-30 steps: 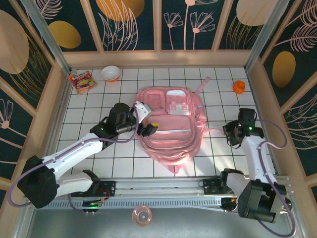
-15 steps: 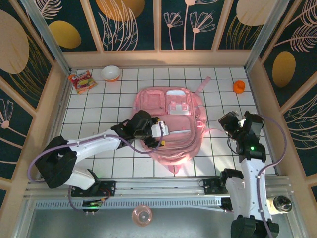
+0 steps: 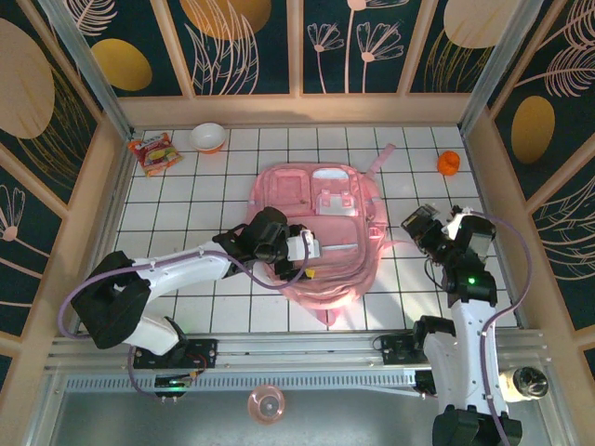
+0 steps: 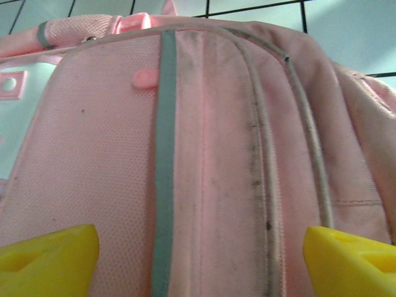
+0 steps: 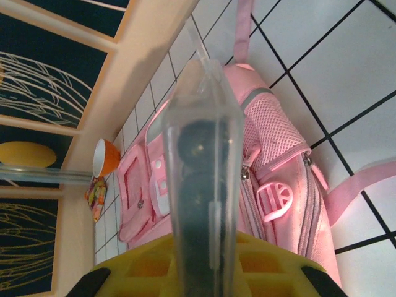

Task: Pack books, pencil case, and school supplies into a backpack

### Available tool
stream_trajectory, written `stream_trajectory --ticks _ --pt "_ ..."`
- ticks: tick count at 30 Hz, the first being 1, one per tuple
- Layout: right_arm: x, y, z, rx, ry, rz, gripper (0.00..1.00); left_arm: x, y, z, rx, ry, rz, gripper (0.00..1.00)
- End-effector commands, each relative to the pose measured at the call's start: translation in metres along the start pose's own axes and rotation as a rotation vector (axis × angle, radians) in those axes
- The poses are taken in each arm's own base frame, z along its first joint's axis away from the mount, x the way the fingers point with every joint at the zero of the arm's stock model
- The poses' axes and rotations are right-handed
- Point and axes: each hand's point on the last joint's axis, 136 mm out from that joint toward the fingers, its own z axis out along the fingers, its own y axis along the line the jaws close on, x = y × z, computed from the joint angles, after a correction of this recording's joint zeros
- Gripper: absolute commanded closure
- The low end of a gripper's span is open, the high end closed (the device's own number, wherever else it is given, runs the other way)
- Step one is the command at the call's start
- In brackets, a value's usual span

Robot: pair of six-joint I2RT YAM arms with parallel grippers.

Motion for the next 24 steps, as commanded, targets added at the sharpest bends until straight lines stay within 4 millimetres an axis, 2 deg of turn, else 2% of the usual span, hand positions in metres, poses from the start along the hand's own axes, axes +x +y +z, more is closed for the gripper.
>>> stream_trajectory --ticks 1,3,7,11,15,17,22,24 --pt "0.002 0.012 0.001 -0.082 0.013 -0.040 1.00 0.000 -0.009 0.003 0.041 0.003 -0.036 0.16" --pt "0.004 0.014 0.002 -0.102 0.024 -0.038 1.00 0.006 -0.001 0.005 -0.016 0.028 -0.034 0.14" --pt "0.005 0.016 0.001 -0.108 0.032 -0.041 1.00 0.010 0.036 0.006 -0.206 0.064 -0.066 0.16" --pt "0.007 0.015 0.001 -0.105 0.039 -0.041 1.00 -0.011 0.056 -0.005 -0.301 0.001 -0.115 0.25" --pt "0.007 0.017 0.003 -0.127 0.041 -0.020 1.00 -0.036 0.061 -0.020 -0.322 -0.109 -0.155 0.35" --pt "0.009 0.018 0.003 -0.137 0.047 -0.014 1.00 -0.043 0.062 -0.026 -0.334 -0.152 -0.170 0.47" --pt "0.010 0.019 0.003 -0.142 0.056 -0.007 1.00 -0.038 0.060 -0.025 -0.334 -0.138 -0.171 0.73" --pt "0.011 0.019 0.003 -0.143 0.059 -0.001 1.00 -0.034 0.059 -0.022 -0.325 -0.121 -0.172 0.74"
